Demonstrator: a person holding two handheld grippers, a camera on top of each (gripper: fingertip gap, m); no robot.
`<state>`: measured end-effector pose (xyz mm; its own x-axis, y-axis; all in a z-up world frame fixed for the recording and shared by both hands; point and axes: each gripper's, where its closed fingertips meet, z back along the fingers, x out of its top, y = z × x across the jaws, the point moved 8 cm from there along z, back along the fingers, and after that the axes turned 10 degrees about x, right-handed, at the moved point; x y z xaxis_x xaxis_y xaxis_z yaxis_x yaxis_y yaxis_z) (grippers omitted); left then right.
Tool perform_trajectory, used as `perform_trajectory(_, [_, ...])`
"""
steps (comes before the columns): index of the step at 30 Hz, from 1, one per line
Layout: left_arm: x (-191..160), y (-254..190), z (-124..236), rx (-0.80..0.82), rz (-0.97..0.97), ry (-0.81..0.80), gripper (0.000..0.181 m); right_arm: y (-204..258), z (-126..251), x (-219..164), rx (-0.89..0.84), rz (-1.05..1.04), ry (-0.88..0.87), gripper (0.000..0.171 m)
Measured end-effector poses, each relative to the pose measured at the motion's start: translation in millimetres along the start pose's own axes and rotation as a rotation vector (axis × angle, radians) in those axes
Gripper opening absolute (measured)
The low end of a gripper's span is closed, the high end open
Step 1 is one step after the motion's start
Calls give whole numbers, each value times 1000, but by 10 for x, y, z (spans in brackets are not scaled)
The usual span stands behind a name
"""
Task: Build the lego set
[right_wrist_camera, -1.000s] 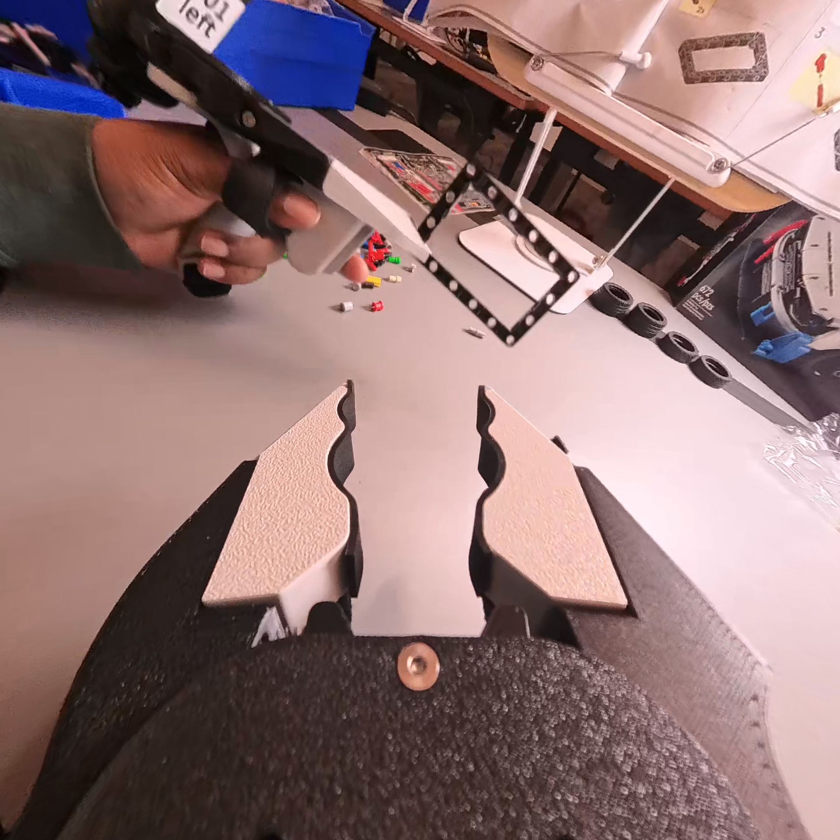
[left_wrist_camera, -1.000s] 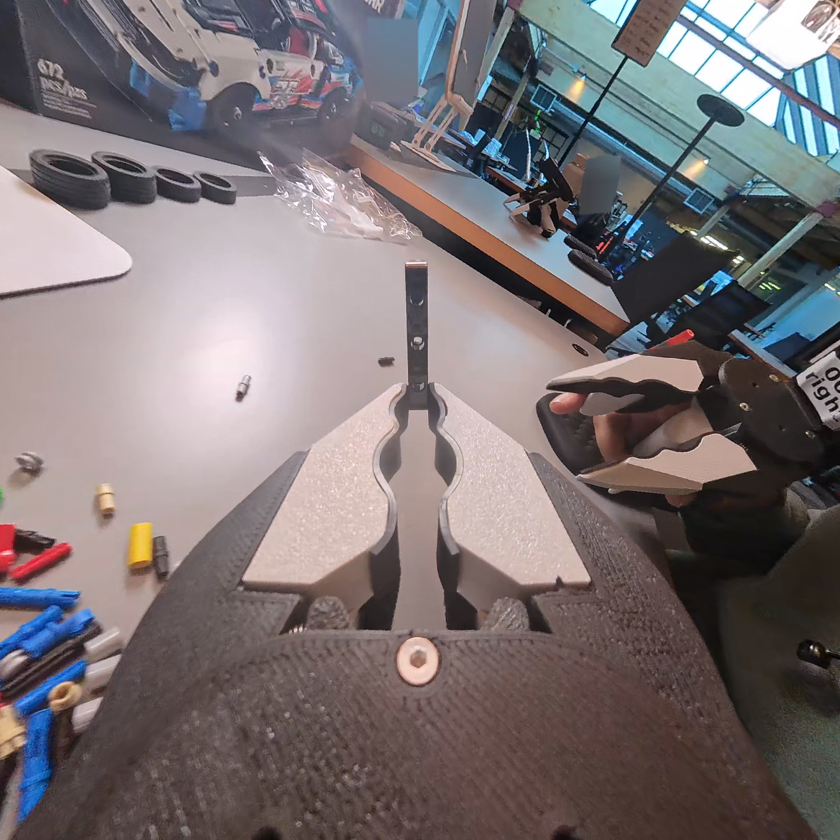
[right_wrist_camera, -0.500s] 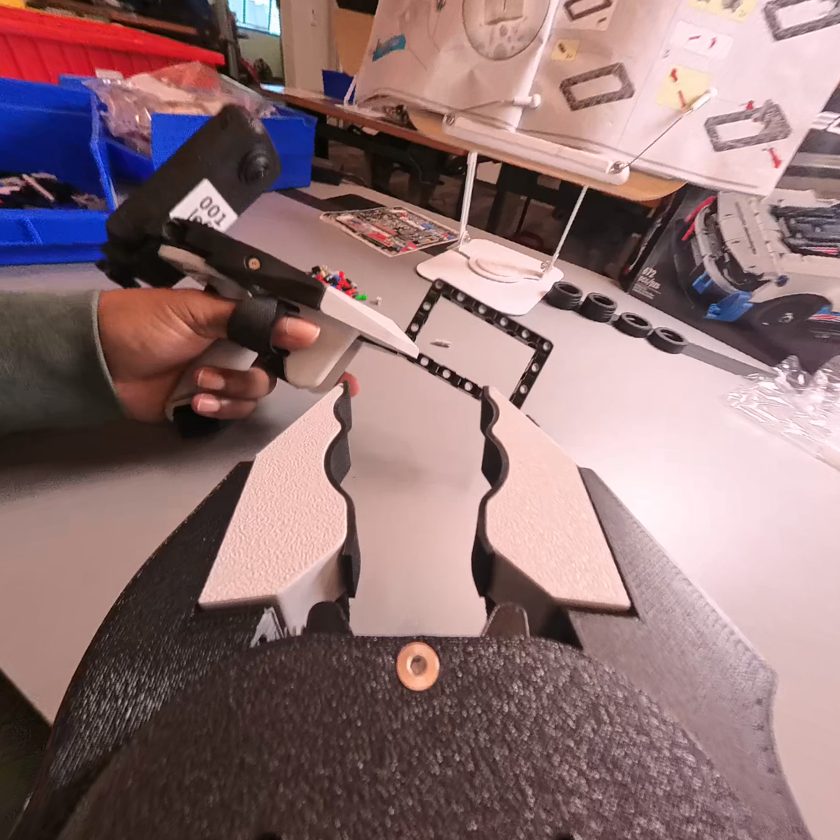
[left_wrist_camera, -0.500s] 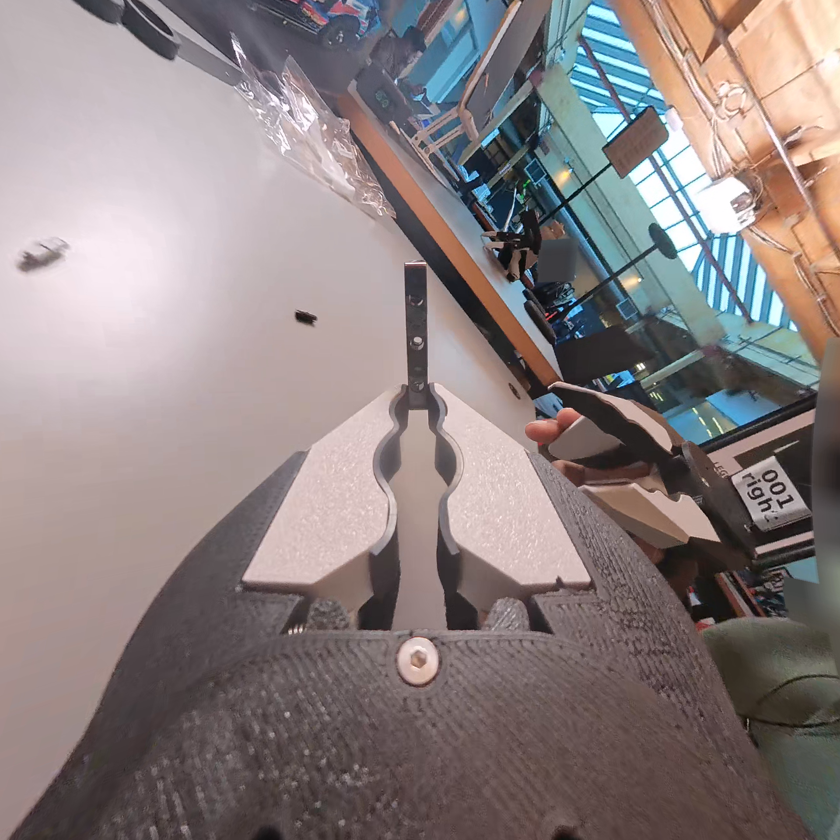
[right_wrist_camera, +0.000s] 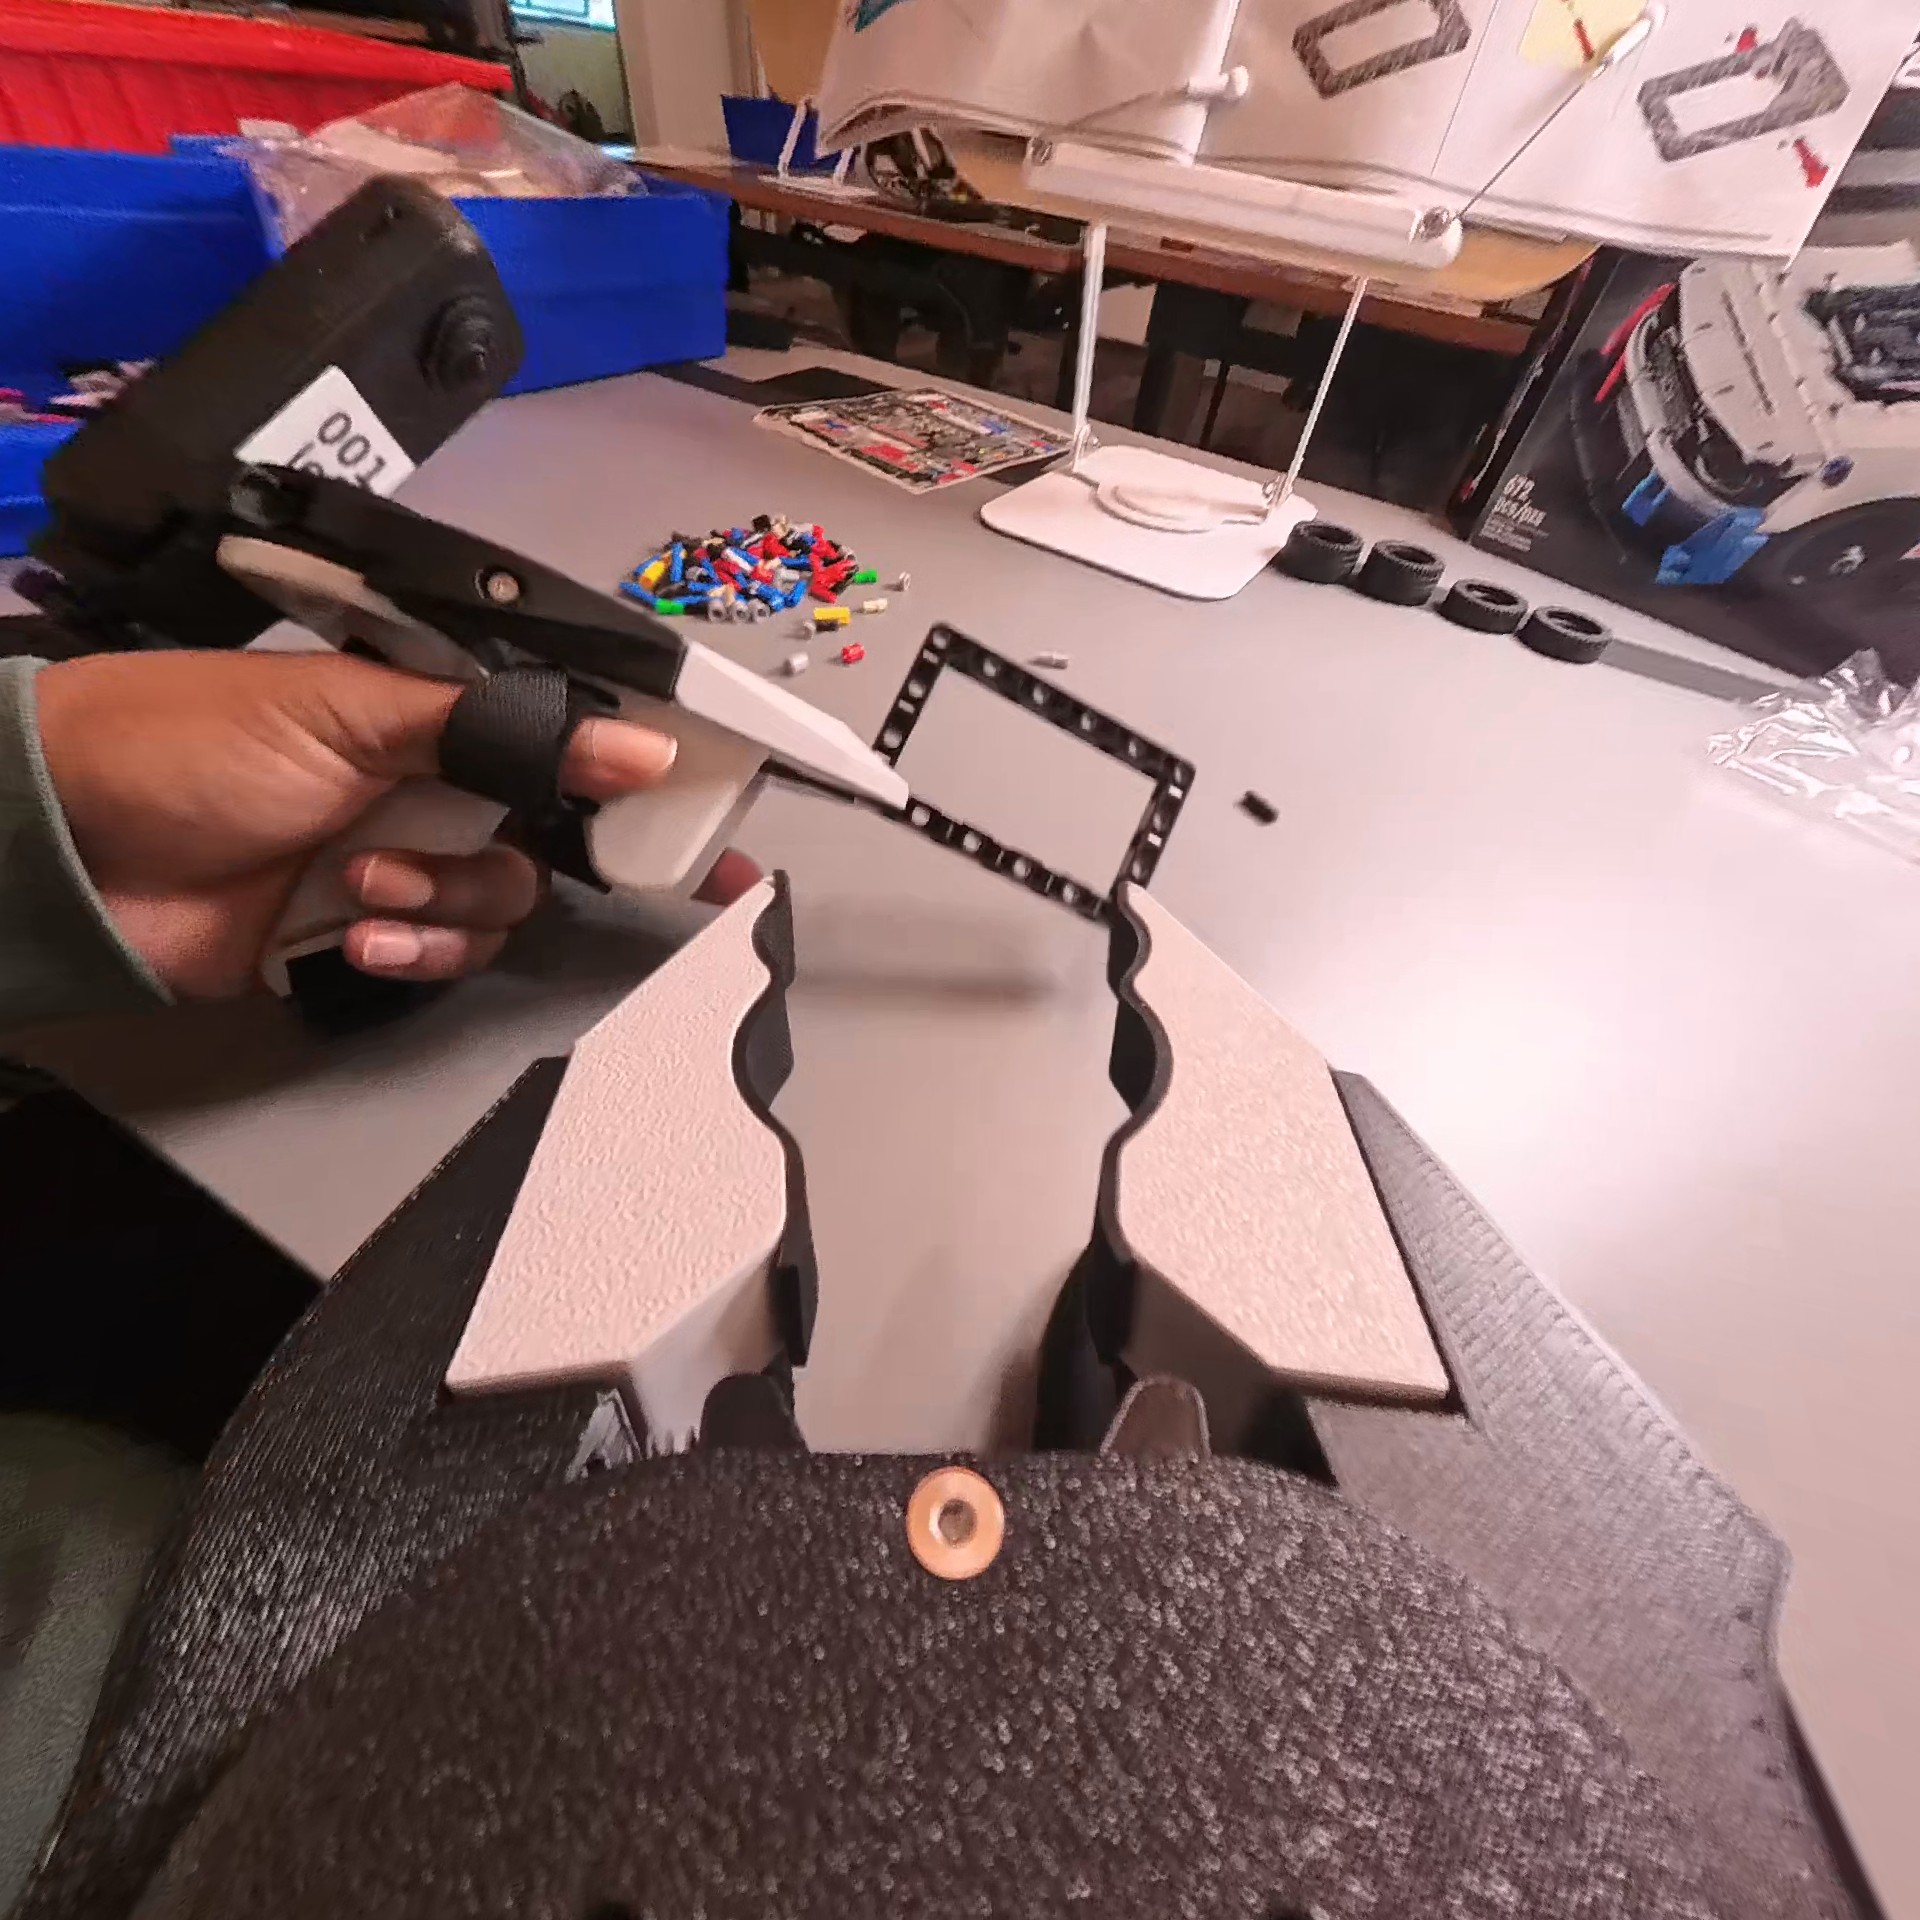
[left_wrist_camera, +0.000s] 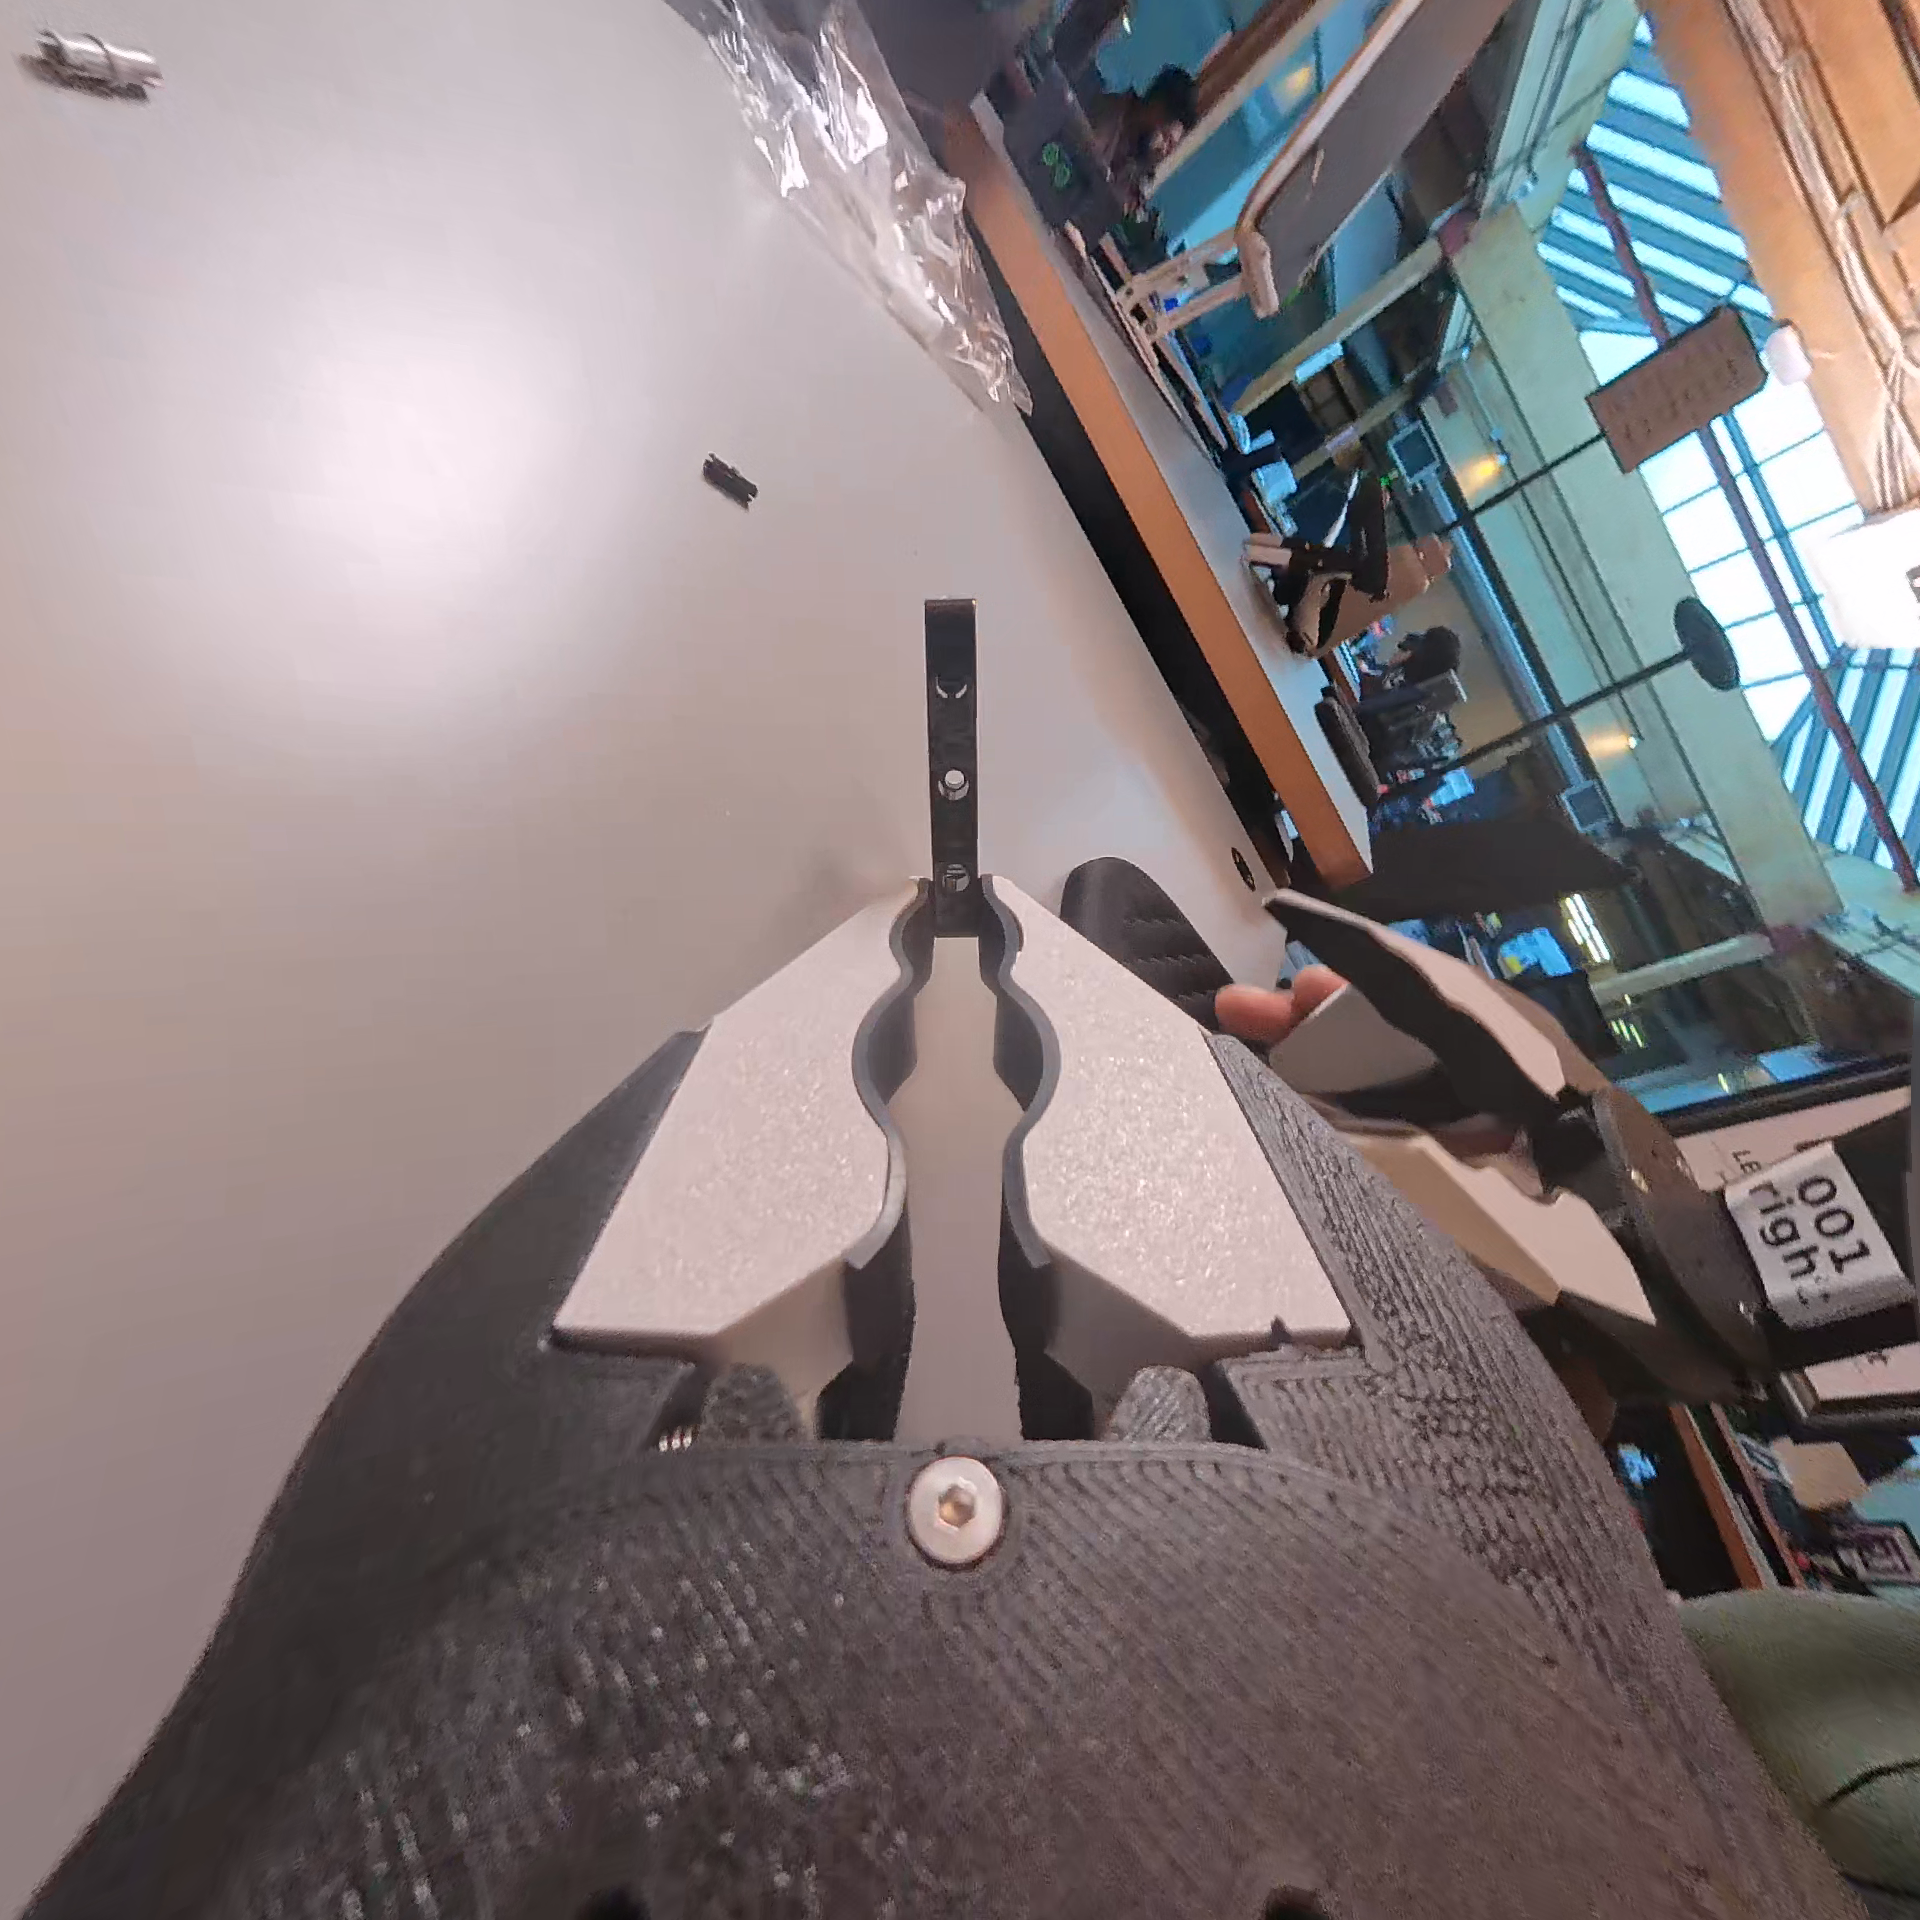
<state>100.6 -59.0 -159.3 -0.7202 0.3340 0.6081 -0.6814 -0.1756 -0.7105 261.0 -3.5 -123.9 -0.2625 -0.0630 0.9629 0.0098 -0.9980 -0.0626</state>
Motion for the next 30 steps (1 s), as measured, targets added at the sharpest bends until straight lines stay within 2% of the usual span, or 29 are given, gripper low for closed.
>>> perform_trajectory(8, [-313, -220, 273, 41, 20, -118, 5, 607, 498, -120, 83, 32, -6, 63])
perform_trajectory(19, [-796, -515, 533, 62, 94, -203, 5, 1021, 1169, -303, 114, 2, -16, 66])
perform_trajectory(25, [-927, -535, 626, 85, 98, -184, 5, 1066, 1257, -318, 115, 4, -27, 66])
perform_trajectory(30, [-852, -380, 685, 93, 139, -180, 5, 1023, 1176, -421, 104, -32, 10, 66])
